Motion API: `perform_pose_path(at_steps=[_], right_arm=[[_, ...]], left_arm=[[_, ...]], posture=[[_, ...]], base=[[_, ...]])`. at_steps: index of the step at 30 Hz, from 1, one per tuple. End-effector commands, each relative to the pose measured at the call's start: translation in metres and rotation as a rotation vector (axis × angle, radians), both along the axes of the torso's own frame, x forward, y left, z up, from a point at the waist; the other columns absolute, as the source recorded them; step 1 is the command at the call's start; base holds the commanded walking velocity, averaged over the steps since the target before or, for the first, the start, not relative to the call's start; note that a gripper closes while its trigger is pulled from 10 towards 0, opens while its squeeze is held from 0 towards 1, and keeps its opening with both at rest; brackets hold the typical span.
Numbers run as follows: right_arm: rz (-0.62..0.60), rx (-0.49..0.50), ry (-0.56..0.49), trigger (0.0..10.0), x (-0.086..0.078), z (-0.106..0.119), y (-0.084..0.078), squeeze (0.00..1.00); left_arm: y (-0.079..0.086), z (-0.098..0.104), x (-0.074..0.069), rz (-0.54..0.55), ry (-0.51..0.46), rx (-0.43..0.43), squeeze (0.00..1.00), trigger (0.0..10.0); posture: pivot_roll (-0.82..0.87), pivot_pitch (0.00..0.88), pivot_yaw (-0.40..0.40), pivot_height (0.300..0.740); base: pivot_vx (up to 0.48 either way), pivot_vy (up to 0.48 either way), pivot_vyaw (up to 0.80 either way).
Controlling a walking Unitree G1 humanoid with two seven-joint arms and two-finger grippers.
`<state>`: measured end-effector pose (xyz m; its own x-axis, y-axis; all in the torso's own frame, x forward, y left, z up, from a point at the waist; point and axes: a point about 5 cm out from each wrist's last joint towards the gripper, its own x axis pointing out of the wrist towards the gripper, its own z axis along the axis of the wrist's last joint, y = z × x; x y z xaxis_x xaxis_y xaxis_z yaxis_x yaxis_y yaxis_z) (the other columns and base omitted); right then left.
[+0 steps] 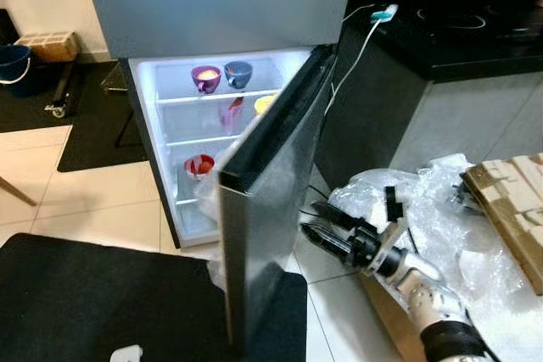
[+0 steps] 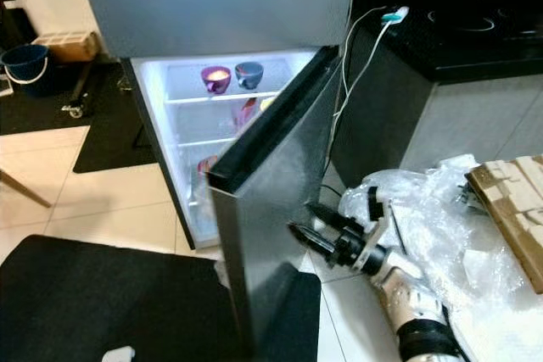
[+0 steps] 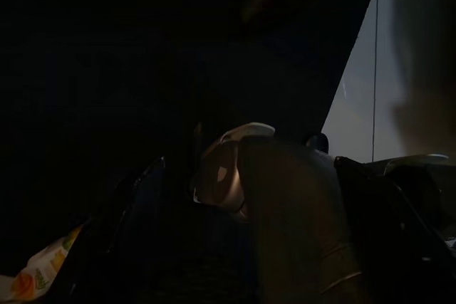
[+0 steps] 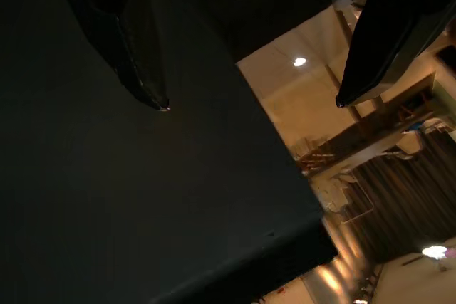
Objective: Restocking fridge
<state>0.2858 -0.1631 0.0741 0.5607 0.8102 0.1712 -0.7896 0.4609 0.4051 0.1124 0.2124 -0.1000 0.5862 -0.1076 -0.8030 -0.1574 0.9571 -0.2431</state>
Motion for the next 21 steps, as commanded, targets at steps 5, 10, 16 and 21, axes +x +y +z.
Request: perform_pose_path(at_steps=[5,10,16,21], right_arm=[[-0.401,-0.270,0.183,10.0,0.005,-0.036,-0.046,0.00],[-0.508,-0.480,0.331,10.0,-0.021,-0.068,-0.070,0.00],[-0.562,-0.596,0.460,10.0,-0.046,-0.091,-0.083,0.00],[-0.610,-0.753,0.591,10.0,-0.078,-0.116,-0.098,0.00]], left_arm=[[0.001,-0.001,-0.003,-0.006,0.020,0.016,0.00,10.0],[0.001,-0.002,-0.003,-0.011,0.032,0.030,0.00,10.0],[0.000,-0.002,-0.003,-0.018,0.039,0.038,0.00,10.0],[-0.001,-0.003,-0.003,-0.023,0.049,0.043,0.00,10.0]], posture=[[0.02,0.000,-0.038,0.740],[0.02,0.000,-0.041,0.740],[0.02,0.000,-0.039,0.740],[0.02,0.000,-0.038,0.740]], base=[[0.000,0.000,0.00],[0.000,0.000,0.00],[0.000,0.000,0.17],[0.000,0.000,0.79]])
